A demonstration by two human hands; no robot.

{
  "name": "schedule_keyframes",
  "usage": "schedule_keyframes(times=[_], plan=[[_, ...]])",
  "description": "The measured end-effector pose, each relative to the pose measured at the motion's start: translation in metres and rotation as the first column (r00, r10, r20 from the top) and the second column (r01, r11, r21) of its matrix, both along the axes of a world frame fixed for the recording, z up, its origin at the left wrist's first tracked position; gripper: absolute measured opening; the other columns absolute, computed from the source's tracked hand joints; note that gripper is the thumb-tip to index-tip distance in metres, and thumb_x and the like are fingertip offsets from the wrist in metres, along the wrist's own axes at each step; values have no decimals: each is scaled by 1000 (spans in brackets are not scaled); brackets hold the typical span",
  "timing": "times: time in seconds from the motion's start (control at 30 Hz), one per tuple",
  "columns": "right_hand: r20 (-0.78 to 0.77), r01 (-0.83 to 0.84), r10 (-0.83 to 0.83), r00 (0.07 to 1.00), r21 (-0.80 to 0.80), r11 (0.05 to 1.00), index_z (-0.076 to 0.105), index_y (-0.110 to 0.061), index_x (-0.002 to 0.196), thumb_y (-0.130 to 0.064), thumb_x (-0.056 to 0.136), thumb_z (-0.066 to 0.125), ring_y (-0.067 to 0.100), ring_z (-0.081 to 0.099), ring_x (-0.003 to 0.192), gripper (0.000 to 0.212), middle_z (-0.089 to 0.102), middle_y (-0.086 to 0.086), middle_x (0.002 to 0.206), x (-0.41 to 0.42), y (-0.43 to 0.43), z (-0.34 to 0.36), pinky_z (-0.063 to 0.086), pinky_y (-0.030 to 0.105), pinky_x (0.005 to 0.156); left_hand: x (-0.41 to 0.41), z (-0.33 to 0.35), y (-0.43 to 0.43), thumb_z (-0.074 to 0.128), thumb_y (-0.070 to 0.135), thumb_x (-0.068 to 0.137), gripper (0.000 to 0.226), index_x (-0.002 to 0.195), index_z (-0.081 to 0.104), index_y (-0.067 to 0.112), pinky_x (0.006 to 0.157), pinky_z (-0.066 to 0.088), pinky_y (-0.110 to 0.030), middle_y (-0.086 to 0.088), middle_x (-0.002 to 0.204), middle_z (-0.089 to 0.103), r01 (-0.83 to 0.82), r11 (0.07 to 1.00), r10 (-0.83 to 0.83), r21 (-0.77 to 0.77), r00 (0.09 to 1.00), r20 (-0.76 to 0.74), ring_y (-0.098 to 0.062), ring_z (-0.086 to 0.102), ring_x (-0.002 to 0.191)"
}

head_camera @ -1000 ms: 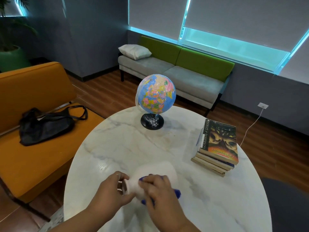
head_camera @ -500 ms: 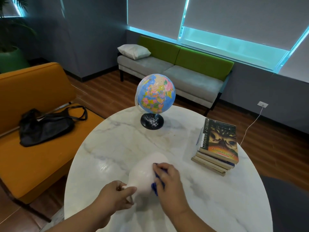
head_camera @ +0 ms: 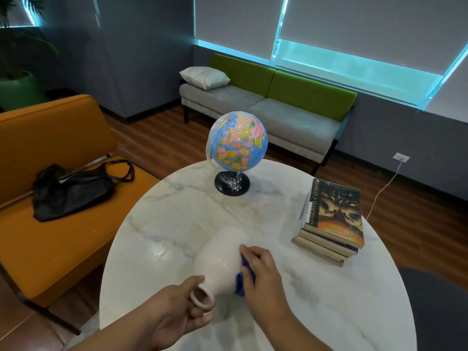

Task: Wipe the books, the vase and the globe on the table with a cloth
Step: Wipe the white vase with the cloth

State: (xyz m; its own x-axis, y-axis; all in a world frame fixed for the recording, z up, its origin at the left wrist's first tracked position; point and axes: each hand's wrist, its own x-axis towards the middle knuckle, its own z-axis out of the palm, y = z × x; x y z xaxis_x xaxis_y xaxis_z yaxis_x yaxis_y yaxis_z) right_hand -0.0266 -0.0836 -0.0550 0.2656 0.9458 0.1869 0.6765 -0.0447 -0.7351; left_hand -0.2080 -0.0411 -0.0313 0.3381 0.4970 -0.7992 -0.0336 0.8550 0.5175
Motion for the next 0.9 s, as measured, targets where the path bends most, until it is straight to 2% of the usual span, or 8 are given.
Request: schedule_keyframes(times=[0.13, 0.23, 0.37, 0.5, 0.57, 0.7, 0.8, 0.9], plan=[[353, -371, 313, 882, 108, 922, 55, -27, 125, -11, 79, 63, 10, 39, 104, 49, 50, -13, 125, -25, -15, 2, 46, 12, 82, -4, 1, 6, 47, 33, 98, 30, 102, 54, 4, 39, 44, -21, -14, 71, 50, 33, 992, -17, -123, 992, 126, -12, 22, 46], [465, -432, 366, 807, 42, 901, 64, -27, 119, -18, 82, 60, 8, 36, 103, 38, 55, -17, 121, -28, -5, 9, 39, 12, 79, -9, 2, 11, 47, 26, 99, 20, 100, 55, 7, 39, 24, -16, -9, 72, 44, 82, 988, -60, -133, 986, 158, -12, 23, 48], [236, -265, 274, 932, -72, 962, 66, -27, 120, -20, 91, 40, 10, 37, 108, 40, 55, -15, 120, -15, 22, 27, 34, 14, 93, -9, 5, 12, 47, 35, 98, 31, 107, 47, 5, 40, 22, -16, -16, 76, 50, 176, 981, -174, -79, 984, 30, -14, 11, 58], [-127, 86, -122, 984, -260, 962, 70, -29, 113, -12, 94, 51, 13, 49, 114, 32, 54, -14, 114, 20, 45, 21, 35, 20, 107, -10, 3, 12, 45, 37, 97, 37, 111, 50, 3, 34, 25, -14, -16, 71, 53, 152, 981, -148, -124, 988, 41, -13, 12, 53], [-309, 179, -322, 895, -412, 894, 66, -28, 120, -13, 96, 49, 17, 58, 103, 33, 60, -6, 117, 26, 41, 11, 46, 29, 97, -11, 1, 15, 45, 38, 97, 40, 109, 51, 0, 31, 24, -12, -15, 68, 52, 110, 976, -97, -188, 992, 80, -11, 13, 47], [-648, 216, -552, 526, -526, 823, 59, -22, 128, -10, 99, 47, 8, 59, 84, 33, 62, -4, 102, 7, 18, 4, 46, 21, 65, -15, -6, 20, 45, 37, 96, 46, 106, 53, -7, 28, 27, -13, -16, 69, 50, 36, 959, 2, -281, 991, 133, -11, 22, 37], [-678, 256, -587, 442, -531, 808, 59, -20, 124, -9, 97, 53, 14, 62, 90, 30, 64, 0, 107, 1, 13, -1, 50, 25, 70, -18, -15, 17, 43, 38, 98, 46, 110, 52, -6, 28, 28, -13, -16, 69, 49, -17, 953, 60, -304, 989, 133, -12, 23, 37], [-629, 249, -634, 449, -594, 765, 60, -14, 107, -11, 92, 61, 26, 62, 96, 16, 64, 11, 110, -4, 9, 0, 53, 40, 87, -14, -14, 14, 44, 35, 97, 42, 110, 52, -4, 32, 26, -10, -17, 70, 50, -50, 939, 114, -340, 979, 171, -12, 25, 35]])
